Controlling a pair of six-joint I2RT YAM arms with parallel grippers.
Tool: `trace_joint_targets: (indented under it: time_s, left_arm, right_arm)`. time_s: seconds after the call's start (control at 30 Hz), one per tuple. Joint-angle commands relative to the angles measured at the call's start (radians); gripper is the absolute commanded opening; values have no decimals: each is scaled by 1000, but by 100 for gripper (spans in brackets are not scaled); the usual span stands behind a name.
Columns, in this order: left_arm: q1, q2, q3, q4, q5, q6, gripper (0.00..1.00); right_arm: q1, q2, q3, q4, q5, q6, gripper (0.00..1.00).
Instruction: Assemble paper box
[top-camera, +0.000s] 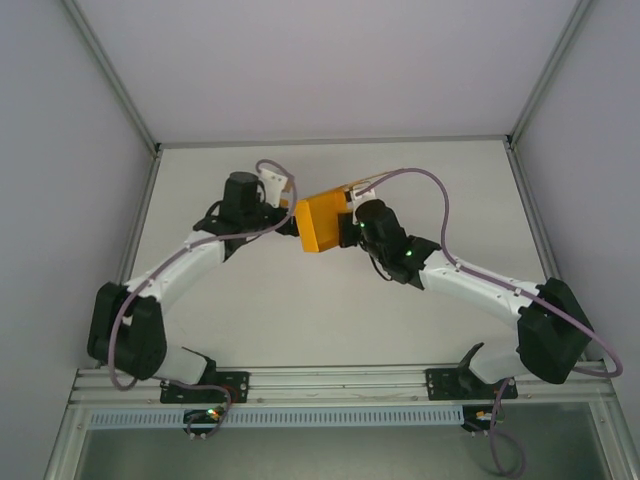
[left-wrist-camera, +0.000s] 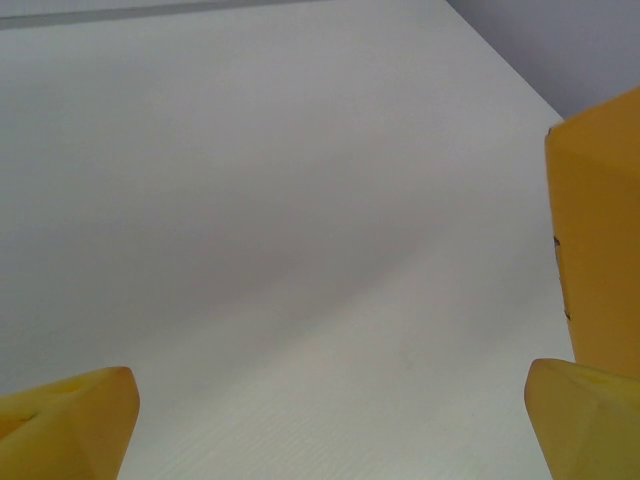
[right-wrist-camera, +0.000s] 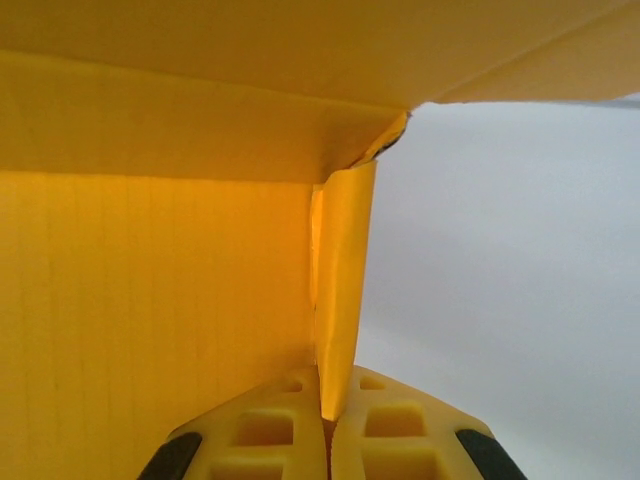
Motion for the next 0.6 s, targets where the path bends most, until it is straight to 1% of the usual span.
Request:
trace_joint_targets:
  time_s: [0.0, 0.07, 0.13, 0.2, 0.27, 0.4, 0.53, 0.57]
  left_arm:
    - [81, -108, -46, -72, -104, -49, 100]
    - [97, -158, -60, -144, -191, -25, 100]
    - [104, -195, -64, -206, -277, -15, 100]
    - [115, -218, -70, -238, -316, -13, 100]
    - [128, -234, -79, -248, -329, -21, 100]
    - [141, -231, -89, -235, -302, -29, 100]
    - [145, -215, -88, -235, -289, -27, 100]
    - [145, -212, -87, -235, -289, -25, 100]
  right_arm:
    - [-20, 28, -20, -172, 61, 56, 0]
    - [-19, 68, -22, -240, 83, 75, 0]
    - [-19, 125, -18, -287, 80, 111, 0]
    - [-18, 188, -7, -318, 53, 144, 0]
    - [-12, 256, 16, -346, 39, 169, 0]
    - [10, 376, 89, -446, 99, 200, 0]
    - [22, 437, 144, -529, 141, 229, 0]
    - [22, 443, 150, -542, 145, 239, 2]
